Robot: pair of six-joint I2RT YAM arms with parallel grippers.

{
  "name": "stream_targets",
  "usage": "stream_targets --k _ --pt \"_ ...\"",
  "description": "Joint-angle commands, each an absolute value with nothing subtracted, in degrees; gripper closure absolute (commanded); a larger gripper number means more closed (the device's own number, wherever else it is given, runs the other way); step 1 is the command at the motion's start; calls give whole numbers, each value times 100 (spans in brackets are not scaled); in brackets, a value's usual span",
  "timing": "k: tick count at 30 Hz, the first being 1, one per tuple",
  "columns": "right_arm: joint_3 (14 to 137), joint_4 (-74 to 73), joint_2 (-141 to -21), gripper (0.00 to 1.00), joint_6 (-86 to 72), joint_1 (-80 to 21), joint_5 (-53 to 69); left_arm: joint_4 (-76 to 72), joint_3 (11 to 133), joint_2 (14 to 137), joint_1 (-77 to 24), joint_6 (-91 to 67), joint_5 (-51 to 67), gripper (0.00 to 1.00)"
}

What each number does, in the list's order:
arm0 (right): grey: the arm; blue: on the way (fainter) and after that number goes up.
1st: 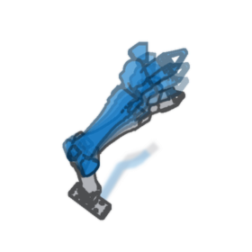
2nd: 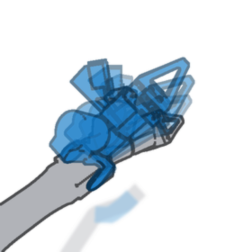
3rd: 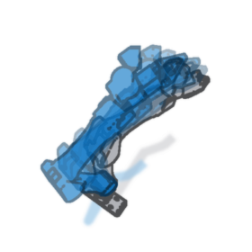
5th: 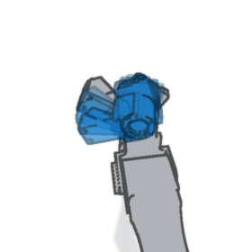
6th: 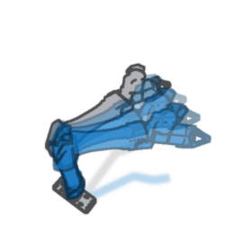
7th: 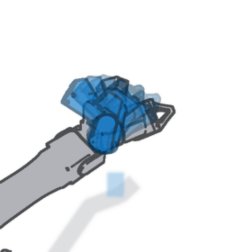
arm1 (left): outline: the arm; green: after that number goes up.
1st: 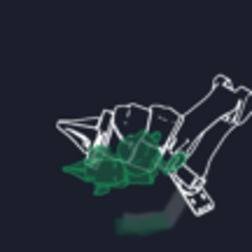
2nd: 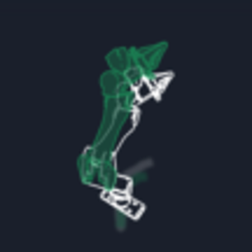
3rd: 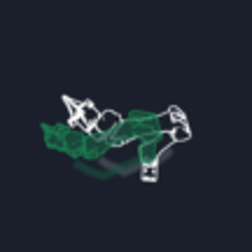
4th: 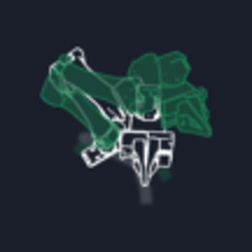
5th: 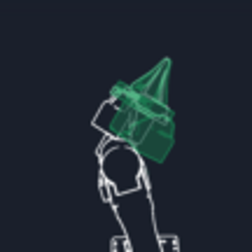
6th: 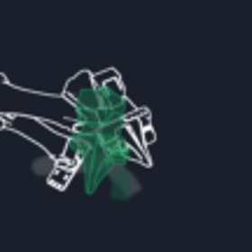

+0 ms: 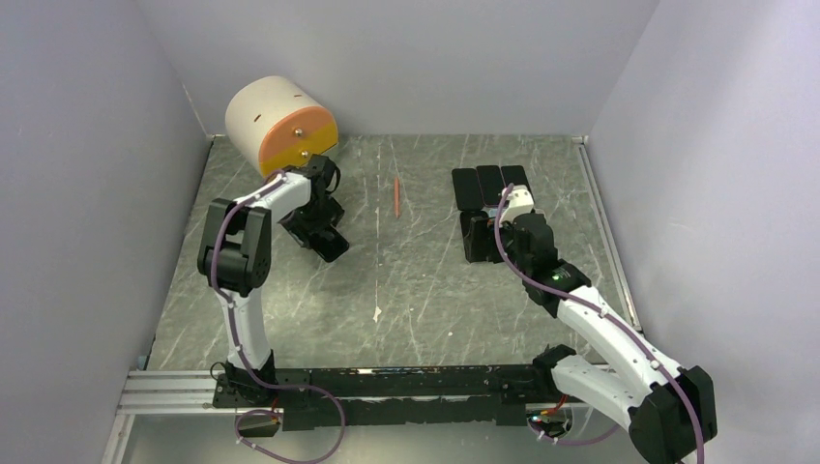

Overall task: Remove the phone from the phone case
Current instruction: Pick up the phone at the center of the board.

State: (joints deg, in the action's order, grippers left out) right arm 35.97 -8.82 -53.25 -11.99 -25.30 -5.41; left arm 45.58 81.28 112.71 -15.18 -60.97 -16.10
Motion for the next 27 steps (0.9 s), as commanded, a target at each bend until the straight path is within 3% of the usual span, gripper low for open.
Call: stream_targets --k 1,10,13,23,27 --pt "3559 -526 -5221 1 -1078 -2514 -461 5028 8538 11599 -1526 -6198 -1843 2" --pt "3660 -615 -5394 1 -1142 -2522 -217 5129 8244 11770 -1647 -6049 -1583 2" --pt "3698 -617 -5481 1 -1295 -2530 -47 5055 7964 11574 -1751 -5972 -1337 25" --pt "3311 614 -6180 1 -2026 -2514 2050 4290 6764 10118 -1966 -5825 -289 54" --pt "3845 127 -6915 1 -2030 -2706 2282 3750 6381 9533 -1991 -5923 311 67"
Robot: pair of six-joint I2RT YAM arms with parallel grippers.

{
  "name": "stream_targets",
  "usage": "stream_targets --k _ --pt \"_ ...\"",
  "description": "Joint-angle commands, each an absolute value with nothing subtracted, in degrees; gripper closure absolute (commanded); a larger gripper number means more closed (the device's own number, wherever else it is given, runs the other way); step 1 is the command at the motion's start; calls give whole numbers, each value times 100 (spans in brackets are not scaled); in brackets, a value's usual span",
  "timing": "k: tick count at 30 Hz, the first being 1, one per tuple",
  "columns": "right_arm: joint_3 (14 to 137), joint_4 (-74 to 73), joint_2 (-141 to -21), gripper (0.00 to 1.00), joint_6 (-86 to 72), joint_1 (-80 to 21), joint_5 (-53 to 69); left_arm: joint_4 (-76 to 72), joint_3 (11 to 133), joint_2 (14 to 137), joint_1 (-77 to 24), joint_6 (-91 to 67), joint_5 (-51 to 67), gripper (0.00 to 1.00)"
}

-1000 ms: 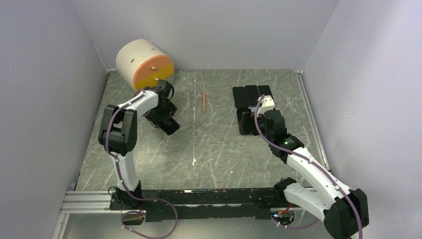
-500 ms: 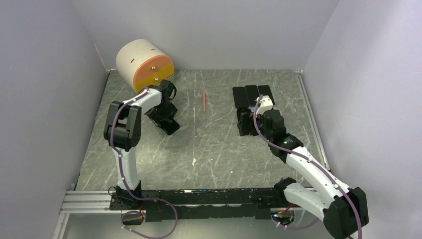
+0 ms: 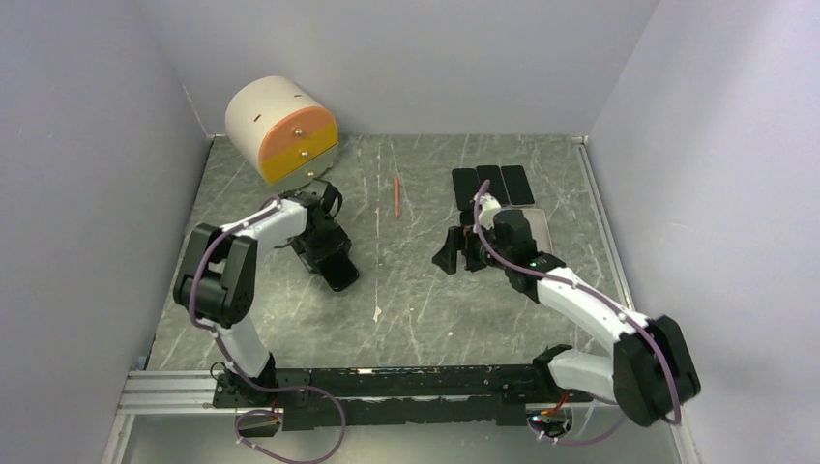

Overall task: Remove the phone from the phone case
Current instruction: Pick up the phone at the center of the board.

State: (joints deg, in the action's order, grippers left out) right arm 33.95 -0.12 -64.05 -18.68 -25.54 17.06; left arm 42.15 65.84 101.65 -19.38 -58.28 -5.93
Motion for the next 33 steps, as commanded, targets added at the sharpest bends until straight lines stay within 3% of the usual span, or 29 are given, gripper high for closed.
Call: stream_targets --k 1,8,25,29,33 --pt "3955 108 -7038 1 -2019 -2810 2260 3611 6300 9406 -2001 -5959 468 68" --pt "4354 900 -7857 4 -2656 -3440 2404 2677 5761 8649 -2045 -6346 1295 80" --pt "5632 1328 -9574 26 -3701 -4478 2193 1598 4913 7734 -2215 -6781 1556 83" --pt "5659 1479 -9677 43 -3830 -4517 2189 1494 4849 7575 -2209 -6695 1558 81" --pt "5684 1503 -9644 72 -3826 -4510 2222 1397 4768 7399 -2214 -6421 1470 73"
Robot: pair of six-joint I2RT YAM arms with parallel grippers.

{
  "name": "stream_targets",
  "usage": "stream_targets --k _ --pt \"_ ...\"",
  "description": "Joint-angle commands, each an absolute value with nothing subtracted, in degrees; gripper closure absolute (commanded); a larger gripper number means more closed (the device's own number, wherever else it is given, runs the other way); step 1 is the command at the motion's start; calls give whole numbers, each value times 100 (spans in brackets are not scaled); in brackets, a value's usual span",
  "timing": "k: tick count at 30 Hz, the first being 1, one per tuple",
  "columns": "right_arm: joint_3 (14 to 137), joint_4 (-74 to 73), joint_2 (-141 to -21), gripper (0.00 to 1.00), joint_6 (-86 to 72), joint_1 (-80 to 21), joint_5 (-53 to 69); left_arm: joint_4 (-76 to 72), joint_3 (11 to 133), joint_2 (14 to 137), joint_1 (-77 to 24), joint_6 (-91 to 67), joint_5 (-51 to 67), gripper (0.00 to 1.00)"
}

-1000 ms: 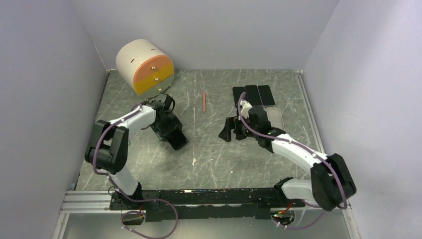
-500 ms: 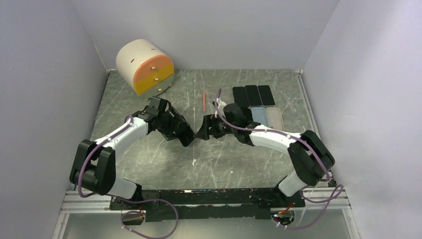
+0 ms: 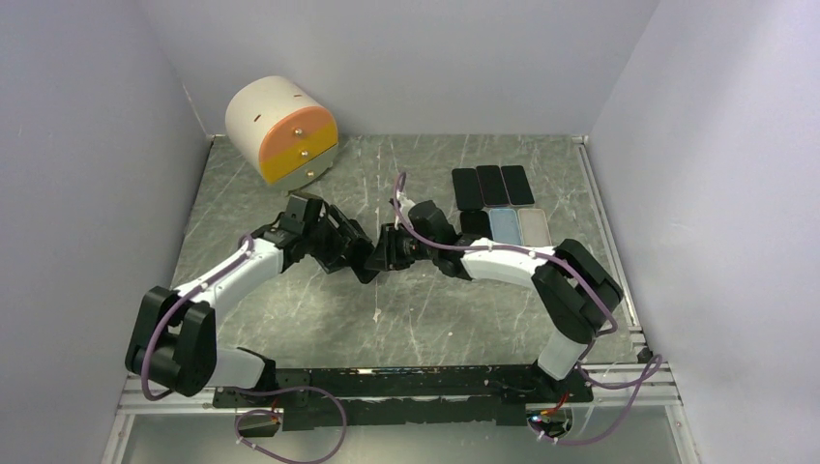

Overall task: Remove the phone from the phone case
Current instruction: Pick up the phone at the center of the board.

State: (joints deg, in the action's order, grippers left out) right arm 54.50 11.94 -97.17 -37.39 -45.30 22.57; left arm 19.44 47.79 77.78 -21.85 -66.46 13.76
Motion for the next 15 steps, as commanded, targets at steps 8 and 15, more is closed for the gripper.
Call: stream_targets --k 8,15 --pt "5809 1247 -9429 100 -3645 -4479 2325 1182 4494 6803 -2215 -5796 995 42" --pt "5850 1147 -8996 100 -3664 -4248 2257 945 4478 5923 -2092 -4832 807 13"
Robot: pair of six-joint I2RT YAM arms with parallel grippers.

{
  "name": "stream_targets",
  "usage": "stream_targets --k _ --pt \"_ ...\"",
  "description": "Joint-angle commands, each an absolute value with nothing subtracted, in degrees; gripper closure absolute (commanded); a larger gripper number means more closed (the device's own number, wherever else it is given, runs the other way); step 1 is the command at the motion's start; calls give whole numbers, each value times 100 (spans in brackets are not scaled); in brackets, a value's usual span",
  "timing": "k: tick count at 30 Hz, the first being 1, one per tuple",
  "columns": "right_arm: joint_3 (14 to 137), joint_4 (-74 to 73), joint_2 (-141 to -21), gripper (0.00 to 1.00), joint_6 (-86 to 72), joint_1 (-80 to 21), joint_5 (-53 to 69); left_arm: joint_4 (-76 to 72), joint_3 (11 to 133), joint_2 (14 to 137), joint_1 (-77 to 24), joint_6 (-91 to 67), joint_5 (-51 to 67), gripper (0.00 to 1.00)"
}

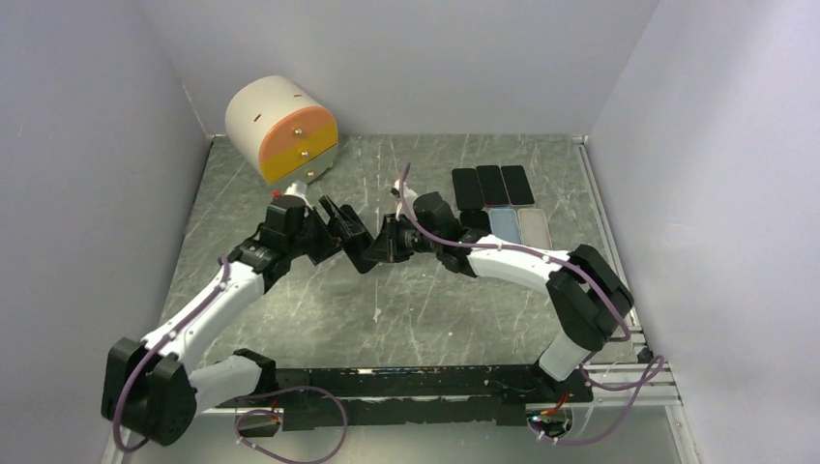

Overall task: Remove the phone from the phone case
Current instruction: Pick up the phone at the center of the board.

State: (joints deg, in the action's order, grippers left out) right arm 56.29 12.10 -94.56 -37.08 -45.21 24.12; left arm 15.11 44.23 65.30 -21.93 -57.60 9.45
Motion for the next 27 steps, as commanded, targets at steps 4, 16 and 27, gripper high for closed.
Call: stream_targets --k 4,16,27 --pt "5902 1112 -8730 100 -3704 -3987 2267 1248 4637 5597 -1931 -4713 552 7" --pt "5400 2754 -7959 100 -4762 -3273 3258 -115 4605 5565 -1222 -4869 2517 8" --pt "5333 4402 -8191 100 -5751 -3278 3952 -1752 4790 6112 -1213 -5515 3755 12"
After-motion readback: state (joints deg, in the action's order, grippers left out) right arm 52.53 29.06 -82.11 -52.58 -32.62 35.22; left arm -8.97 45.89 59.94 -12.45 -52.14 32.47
